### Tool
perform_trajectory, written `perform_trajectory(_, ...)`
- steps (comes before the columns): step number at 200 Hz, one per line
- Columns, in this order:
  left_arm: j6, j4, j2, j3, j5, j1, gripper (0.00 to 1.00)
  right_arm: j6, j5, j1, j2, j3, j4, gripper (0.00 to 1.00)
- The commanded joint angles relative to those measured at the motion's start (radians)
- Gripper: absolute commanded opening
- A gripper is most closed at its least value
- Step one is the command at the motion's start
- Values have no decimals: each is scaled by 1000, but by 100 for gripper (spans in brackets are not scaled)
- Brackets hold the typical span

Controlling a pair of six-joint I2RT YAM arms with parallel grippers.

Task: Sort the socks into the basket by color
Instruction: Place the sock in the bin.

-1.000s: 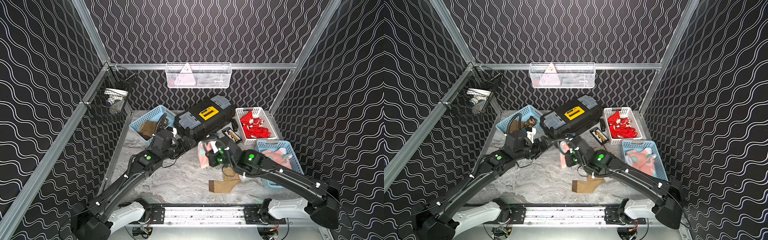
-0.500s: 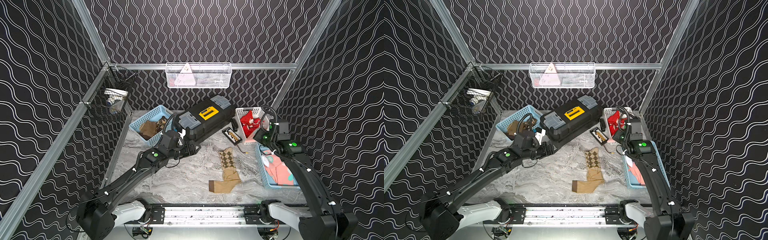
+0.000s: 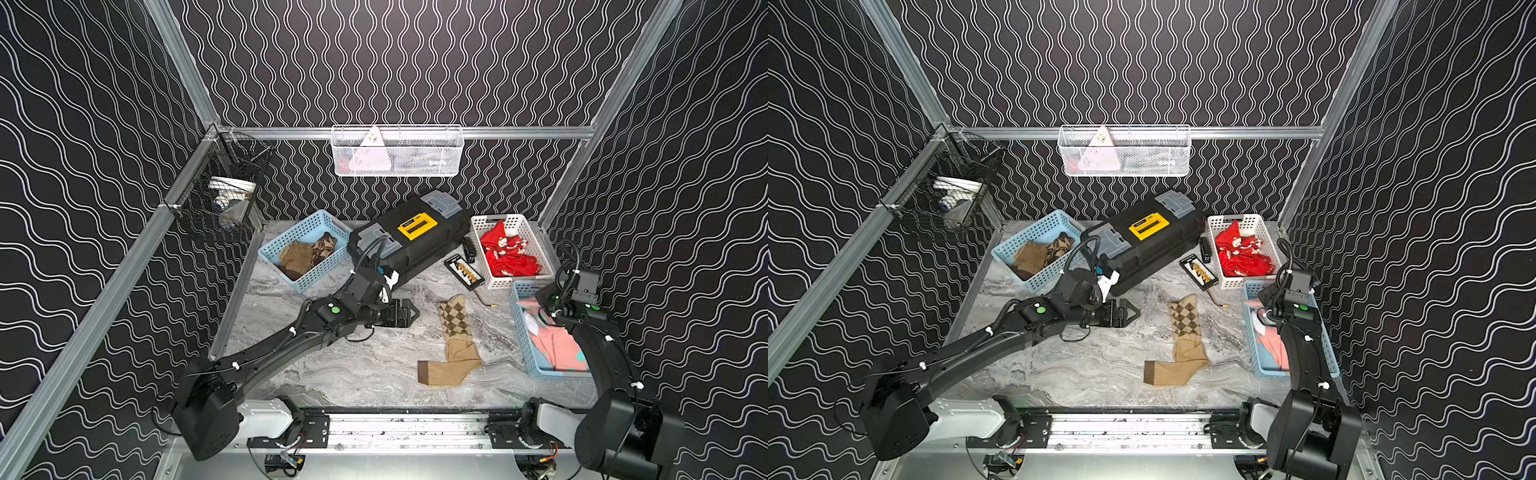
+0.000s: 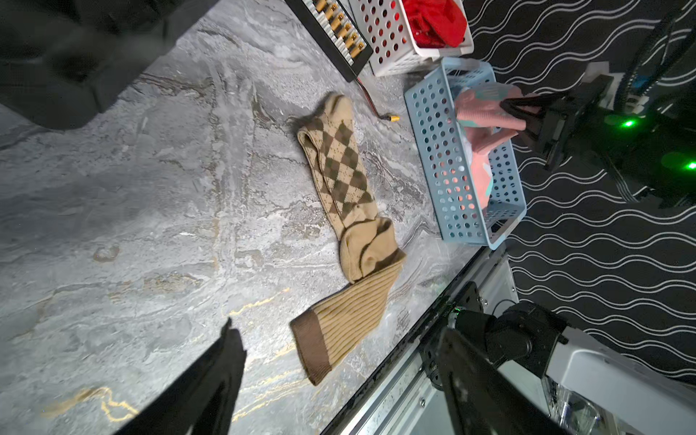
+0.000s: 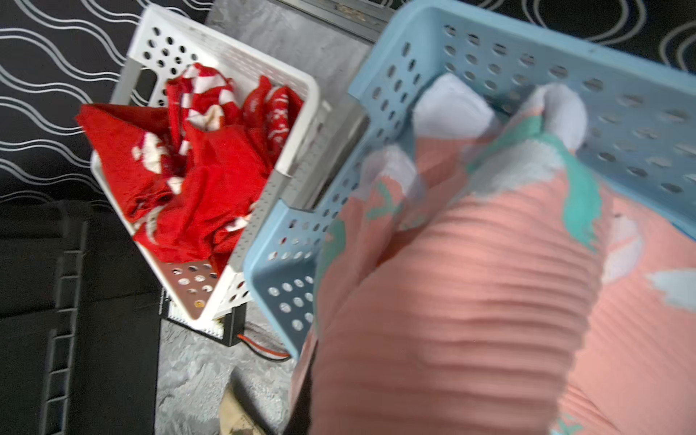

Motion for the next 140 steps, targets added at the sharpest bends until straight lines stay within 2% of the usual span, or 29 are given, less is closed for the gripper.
perform_trajectory(1, 50, 23, 33, 25, -32, -35, 85, 53, 20, -16, -13, -82, 82, 0)
perform_trajectory(39, 66, 28, 108, 49, -66, -107, 86, 97, 8, -37, 1, -224, 107, 0)
perform_trajectory(68, 81, 22, 161, 74, -84, -154, 86, 100, 13, -39, -19, -250, 81, 0)
perform_trajectory(85, 89, 22, 186, 84, -99, -178, 87, 90, 13, -39, -38, -228, 42, 13)
perform_trajectory(109, 100, 13, 224, 107, -113, -209, 88, 86, 15, -39, -89, -200, -20, 46)
perform_trajectory(140, 121, 0, 280, 143, -135, -249, 89, 89, 25, -39, -153, -150, -117, 74)
